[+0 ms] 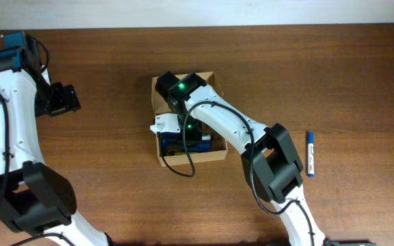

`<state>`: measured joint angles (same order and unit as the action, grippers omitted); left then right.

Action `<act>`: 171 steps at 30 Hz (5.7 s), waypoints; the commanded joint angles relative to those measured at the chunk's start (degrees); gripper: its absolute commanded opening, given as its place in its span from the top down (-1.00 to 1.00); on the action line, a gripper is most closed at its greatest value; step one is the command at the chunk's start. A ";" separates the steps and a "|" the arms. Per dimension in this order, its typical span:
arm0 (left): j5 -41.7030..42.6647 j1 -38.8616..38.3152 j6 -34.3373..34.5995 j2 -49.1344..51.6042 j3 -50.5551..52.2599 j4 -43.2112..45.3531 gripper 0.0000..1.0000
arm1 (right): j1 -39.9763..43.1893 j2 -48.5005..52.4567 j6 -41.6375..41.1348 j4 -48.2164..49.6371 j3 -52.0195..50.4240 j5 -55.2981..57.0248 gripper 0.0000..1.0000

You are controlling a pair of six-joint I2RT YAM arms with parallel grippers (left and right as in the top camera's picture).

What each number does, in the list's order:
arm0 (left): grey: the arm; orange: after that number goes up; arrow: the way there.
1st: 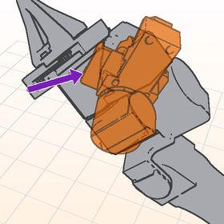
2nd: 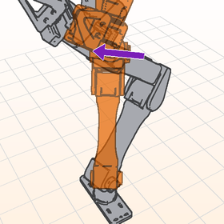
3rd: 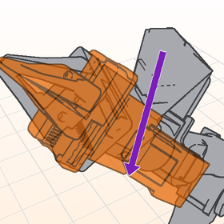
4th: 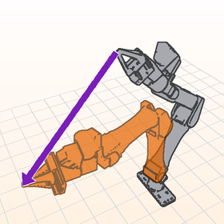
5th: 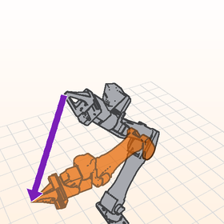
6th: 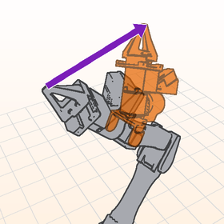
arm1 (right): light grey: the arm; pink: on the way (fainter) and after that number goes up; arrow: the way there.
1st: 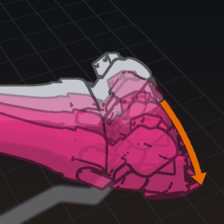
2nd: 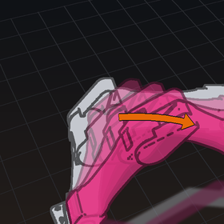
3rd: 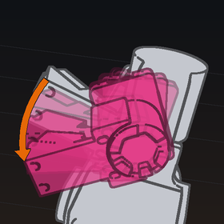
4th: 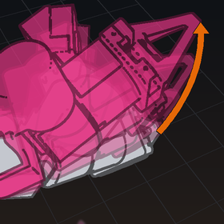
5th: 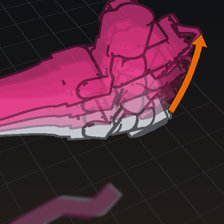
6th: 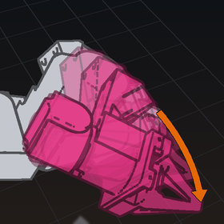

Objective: Pack container
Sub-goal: 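Lower the black marker into the box, release, lift out, then lower the right gripper onto the blue marker and grasp it, then carry the blue marker into the box and release it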

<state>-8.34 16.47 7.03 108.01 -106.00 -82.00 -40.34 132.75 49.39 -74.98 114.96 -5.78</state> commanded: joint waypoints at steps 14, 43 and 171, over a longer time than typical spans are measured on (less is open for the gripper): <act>0.13 0.11 -0.92 -0.72 0.22 -0.02 -0.99 | 1.95 -8.79 -16.09 -3.76 10.43 10.03 0.23; 0.13 0.11 -0.90 -0.72 0.22 -0.02 -1.00 | 49.48 -40.37 -43.93 13.53 -43.39 6.40 -0.11; 0.13 0.11 -0.90 -0.72 0.22 -0.02 -1.00 | 2.91 -29.00 -21.22 -0.07 1.75 8.20 -0.24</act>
<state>-8.34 16.47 7.03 108.01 -105.95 -82.00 -37.82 107.70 36.64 -75.59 115.96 0.10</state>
